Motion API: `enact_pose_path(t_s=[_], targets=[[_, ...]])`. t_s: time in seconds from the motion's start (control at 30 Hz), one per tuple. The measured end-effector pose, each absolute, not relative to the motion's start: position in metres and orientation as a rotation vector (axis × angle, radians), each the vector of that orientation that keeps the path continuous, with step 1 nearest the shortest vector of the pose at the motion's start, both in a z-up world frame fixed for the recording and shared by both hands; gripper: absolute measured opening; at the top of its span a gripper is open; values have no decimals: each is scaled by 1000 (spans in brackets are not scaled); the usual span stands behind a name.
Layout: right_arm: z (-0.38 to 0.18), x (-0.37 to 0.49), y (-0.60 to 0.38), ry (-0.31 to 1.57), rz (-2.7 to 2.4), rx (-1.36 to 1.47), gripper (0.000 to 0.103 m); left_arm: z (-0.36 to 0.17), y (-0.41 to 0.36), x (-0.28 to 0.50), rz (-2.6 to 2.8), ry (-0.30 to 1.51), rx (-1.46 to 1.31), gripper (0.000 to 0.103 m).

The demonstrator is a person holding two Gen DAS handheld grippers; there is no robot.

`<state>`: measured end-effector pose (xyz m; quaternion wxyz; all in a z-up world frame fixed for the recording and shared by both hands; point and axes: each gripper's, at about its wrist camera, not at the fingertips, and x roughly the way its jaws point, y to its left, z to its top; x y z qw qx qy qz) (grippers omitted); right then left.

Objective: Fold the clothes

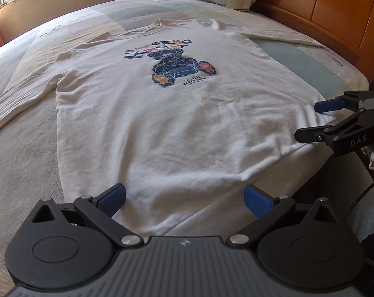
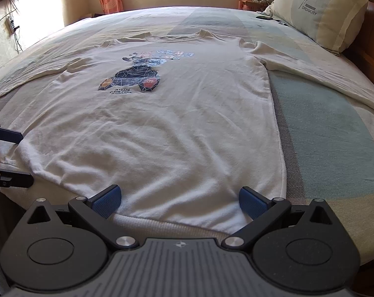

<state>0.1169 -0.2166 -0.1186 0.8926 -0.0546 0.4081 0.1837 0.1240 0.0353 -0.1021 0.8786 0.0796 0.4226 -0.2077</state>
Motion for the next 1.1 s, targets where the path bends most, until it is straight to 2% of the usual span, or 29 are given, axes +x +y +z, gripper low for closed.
enact_pose_path(t_s=[0.17, 0.4, 0.6, 0.73, 0.87, 0.97, 1.1], targets=[[-119, 117, -214, 843, 369, -115, 103, -96, 38, 113, -458, 835, 133, 101], [-120, 116, -214, 833, 360, -116, 103, -112, 31, 105, -544, 896, 108, 101], [-121, 114, -215, 825, 360, -114, 103, -99, 46, 103, -492, 900, 107, 101], [-121, 115, -212, 827, 350, -118, 103, -87, 33, 111, -547, 836, 90, 102], [-121, 114, -213, 822, 352, -117, 103, -101, 19, 121, -537, 861, 96, 102], [-121, 114, -214, 820, 352, -115, 103, -113, 29, 124, -489, 883, 45, 101], [-121, 114, -214, 820, 352, -115, 103, -98, 50, 120, -459, 847, 18, 101]])
